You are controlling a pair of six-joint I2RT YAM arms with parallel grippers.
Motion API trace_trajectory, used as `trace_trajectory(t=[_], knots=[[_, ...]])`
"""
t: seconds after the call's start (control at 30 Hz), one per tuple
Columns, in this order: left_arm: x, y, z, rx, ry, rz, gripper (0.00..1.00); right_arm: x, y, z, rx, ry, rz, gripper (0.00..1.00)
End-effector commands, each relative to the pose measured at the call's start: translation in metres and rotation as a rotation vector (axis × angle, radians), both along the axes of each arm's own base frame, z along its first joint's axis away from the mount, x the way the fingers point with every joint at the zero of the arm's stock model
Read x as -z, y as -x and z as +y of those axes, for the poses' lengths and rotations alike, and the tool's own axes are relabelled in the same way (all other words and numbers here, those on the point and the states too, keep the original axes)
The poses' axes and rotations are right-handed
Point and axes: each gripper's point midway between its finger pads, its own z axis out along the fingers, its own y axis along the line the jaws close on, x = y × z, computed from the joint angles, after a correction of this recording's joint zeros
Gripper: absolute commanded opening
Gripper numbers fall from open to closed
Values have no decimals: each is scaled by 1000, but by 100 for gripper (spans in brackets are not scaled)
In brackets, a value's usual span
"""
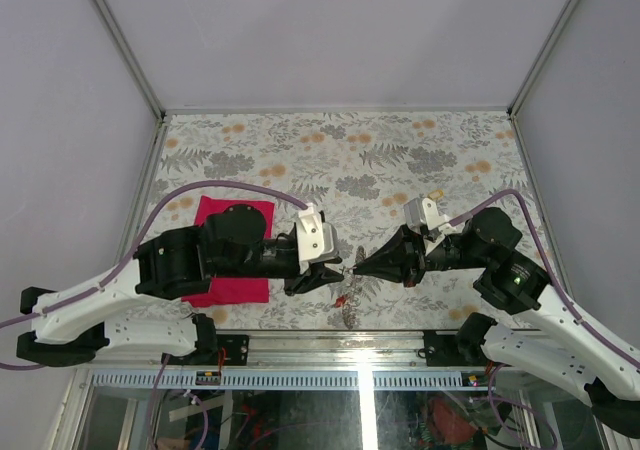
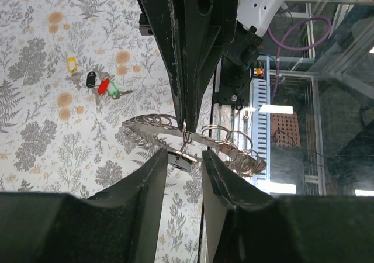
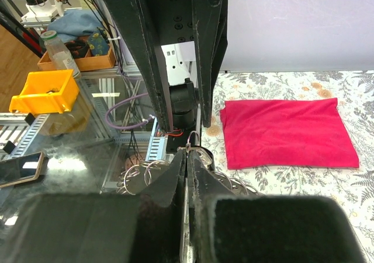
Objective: Put the keys on the keyring
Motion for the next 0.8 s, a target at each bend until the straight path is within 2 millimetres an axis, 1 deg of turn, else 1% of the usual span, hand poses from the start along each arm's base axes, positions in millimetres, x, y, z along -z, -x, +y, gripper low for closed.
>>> trace_trajectory(t=[0.0, 0.2, 0.6, 0.67, 0.77], knots=[[-31, 1, -9, 6, 156, -21, 31, -40, 10, -6, -26, -103, -75, 0], [-21, 2, -11, 17, 125, -21, 31, -44, 12, -7, -31, -114, -77, 0], [-10, 2, -12, 18, 94, -12, 30, -51, 13, -8, -33, -130, -85, 0], [-10, 2, -13, 21, 92, -13, 27, -53, 14, -9, -35, -133, -89, 0], [-10, 2, -13, 22, 89, -15, 15, -53, 14, -9, -33, -134, -89, 0]])
